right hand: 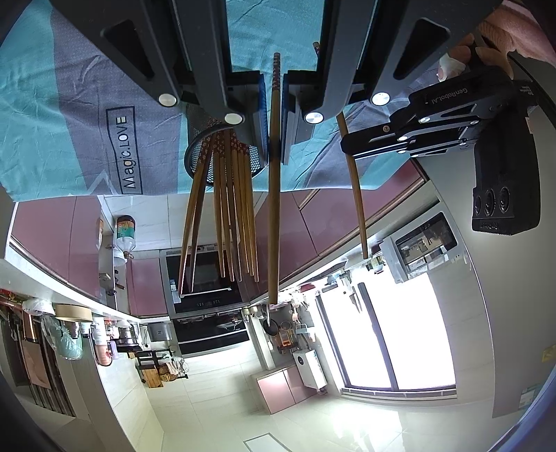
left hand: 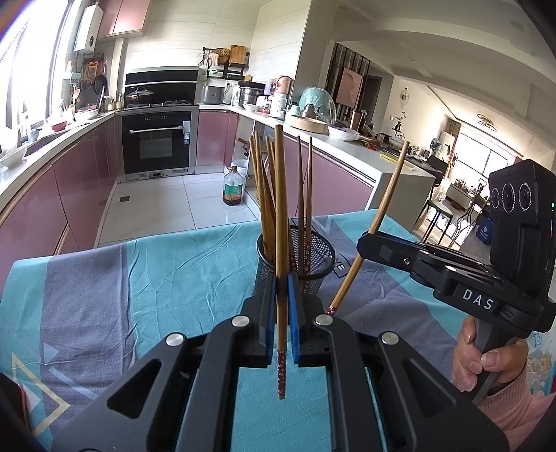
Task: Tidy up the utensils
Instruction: 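Lift both held chopsticks upright and carry them above the mesh cup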
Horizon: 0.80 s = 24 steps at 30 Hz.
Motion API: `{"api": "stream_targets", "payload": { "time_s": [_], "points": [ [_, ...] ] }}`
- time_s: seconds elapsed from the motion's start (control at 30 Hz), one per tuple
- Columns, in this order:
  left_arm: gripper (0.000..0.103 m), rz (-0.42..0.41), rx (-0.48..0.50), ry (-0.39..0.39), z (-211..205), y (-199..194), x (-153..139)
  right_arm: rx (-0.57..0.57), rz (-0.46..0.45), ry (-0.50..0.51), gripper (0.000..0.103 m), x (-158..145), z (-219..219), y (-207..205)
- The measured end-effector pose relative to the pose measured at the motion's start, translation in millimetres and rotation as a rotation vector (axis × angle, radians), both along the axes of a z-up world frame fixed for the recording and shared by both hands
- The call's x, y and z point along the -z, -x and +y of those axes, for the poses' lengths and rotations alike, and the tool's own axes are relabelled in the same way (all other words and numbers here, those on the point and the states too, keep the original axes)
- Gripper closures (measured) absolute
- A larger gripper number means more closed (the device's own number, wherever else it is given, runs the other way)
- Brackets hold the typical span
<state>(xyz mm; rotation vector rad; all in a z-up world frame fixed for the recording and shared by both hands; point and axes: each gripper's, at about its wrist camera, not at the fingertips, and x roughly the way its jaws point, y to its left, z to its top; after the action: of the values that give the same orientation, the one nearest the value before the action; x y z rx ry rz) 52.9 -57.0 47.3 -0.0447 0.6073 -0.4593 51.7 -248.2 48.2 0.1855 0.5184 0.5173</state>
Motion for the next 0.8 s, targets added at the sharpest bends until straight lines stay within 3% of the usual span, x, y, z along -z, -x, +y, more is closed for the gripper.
{"api": "stream_targets", "payload": {
  "time_s": [0.8],
  "points": [
    [0.095,-0.077,0.001,0.008,0.8,-2.4,-25.4,0.013,-0.057,0.002,0.098,-22.0,-5.9,-8.5]
  ]
}}
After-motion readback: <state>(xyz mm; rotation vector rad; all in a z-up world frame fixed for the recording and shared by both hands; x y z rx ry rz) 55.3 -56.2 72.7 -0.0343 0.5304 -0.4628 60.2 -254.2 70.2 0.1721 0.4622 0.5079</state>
